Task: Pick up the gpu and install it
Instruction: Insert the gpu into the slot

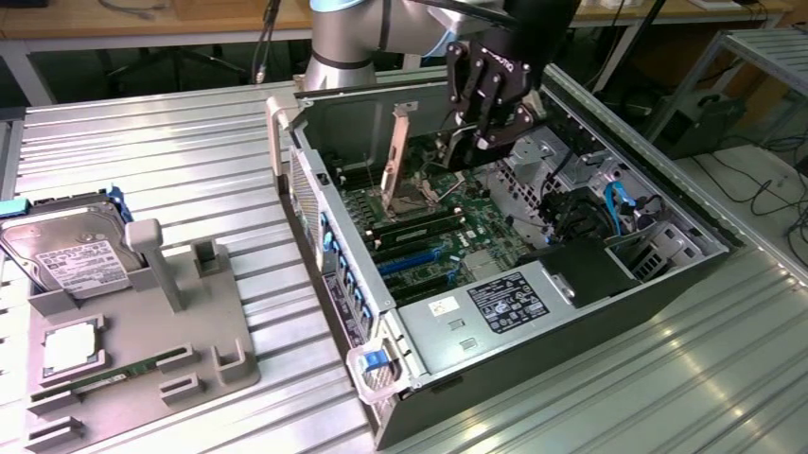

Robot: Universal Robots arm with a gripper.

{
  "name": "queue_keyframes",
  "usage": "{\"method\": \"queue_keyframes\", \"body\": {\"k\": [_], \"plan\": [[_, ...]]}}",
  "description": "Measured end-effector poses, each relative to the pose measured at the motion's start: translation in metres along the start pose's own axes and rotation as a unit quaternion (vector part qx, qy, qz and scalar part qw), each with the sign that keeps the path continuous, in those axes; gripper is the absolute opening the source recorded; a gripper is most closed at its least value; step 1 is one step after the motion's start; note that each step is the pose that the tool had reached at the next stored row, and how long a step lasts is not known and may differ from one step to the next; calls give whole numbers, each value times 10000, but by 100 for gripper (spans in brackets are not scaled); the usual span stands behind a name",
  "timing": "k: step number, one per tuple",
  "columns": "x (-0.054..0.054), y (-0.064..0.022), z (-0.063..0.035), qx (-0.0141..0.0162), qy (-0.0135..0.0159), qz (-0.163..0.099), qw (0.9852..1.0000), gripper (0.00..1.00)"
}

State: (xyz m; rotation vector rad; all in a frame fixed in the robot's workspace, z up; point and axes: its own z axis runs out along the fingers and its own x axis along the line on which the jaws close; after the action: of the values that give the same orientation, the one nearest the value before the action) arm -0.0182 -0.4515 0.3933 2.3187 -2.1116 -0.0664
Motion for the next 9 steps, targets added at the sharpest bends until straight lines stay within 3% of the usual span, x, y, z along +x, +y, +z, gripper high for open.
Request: {"method": "queue_keyframes", "body": {"k": [5,9], "plan": [[2,-3,87,1,-1,-2,10000,27],[8,-4,159,6,-6,160,9999,27]]}}
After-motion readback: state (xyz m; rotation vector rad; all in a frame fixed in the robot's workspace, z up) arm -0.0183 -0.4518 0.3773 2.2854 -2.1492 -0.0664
